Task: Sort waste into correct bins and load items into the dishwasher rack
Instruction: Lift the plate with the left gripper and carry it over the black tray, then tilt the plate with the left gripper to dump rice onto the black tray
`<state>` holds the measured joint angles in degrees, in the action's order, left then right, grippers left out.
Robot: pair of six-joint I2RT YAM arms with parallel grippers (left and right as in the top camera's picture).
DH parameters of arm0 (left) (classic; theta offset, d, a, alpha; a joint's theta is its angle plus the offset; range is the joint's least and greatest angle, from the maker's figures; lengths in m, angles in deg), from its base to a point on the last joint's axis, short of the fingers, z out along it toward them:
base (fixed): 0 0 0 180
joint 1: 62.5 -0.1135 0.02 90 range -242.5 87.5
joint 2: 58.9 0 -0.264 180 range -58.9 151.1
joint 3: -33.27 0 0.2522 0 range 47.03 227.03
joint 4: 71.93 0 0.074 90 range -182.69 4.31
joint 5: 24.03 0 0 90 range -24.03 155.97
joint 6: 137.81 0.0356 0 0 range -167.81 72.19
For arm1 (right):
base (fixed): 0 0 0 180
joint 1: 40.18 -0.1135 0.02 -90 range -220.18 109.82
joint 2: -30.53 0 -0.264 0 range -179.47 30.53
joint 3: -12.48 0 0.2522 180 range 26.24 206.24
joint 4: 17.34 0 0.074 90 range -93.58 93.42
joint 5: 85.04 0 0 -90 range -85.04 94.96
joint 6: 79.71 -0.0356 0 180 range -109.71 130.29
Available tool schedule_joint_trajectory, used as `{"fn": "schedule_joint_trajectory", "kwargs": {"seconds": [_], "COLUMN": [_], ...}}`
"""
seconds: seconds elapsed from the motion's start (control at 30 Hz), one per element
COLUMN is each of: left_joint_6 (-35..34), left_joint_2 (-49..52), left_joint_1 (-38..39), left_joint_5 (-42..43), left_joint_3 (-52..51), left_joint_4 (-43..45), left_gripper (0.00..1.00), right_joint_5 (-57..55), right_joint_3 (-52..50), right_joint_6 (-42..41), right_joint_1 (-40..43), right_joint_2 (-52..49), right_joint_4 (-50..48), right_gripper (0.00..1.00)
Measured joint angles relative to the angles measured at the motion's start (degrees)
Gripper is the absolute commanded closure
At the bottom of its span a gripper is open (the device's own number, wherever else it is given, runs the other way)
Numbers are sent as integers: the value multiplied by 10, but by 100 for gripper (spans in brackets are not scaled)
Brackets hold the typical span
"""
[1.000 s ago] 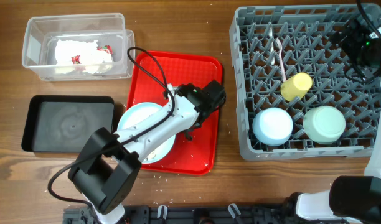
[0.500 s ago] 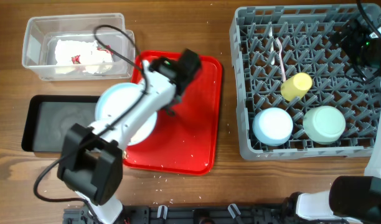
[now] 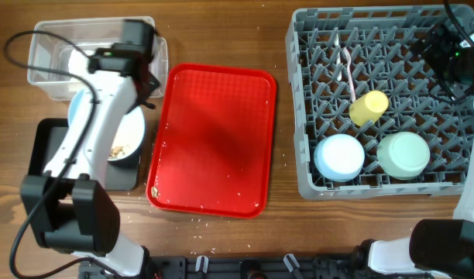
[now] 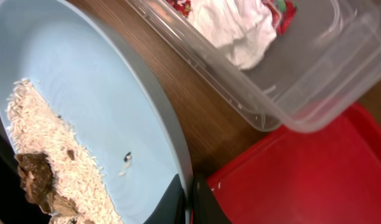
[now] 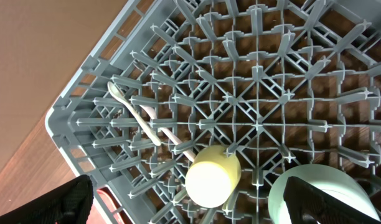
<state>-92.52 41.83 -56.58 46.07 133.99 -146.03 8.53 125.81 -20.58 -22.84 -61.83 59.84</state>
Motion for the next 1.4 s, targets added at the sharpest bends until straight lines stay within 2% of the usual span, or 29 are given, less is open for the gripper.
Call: {"fn": "schedule_joint_trajectory", "kwargs": {"seconds": [0.3,0.73,1.03,1.4], "left_joint_6": [12,115,207,281], "left_joint_2": [-2,-44,-44,-44], "left_joint_1": [-172,-405,-513,-580], "left_joint_5": [169,485,664,786], "left_joint_3": [0,1,1,-29], "left_joint_4": [30,-5,-43,-63], "left_gripper": [96,96,96,96], "right_joint_5": [0,0,0,0], "right_joint_3": [0,0,0,0], "right_joint_6": [0,0,0,0], "right_joint_1": [0,0,0,0], "right_joint_2": [0,0,0,0], "right_joint_4": [0,0,0,0], "right_gripper": [0,0,0,0]}}
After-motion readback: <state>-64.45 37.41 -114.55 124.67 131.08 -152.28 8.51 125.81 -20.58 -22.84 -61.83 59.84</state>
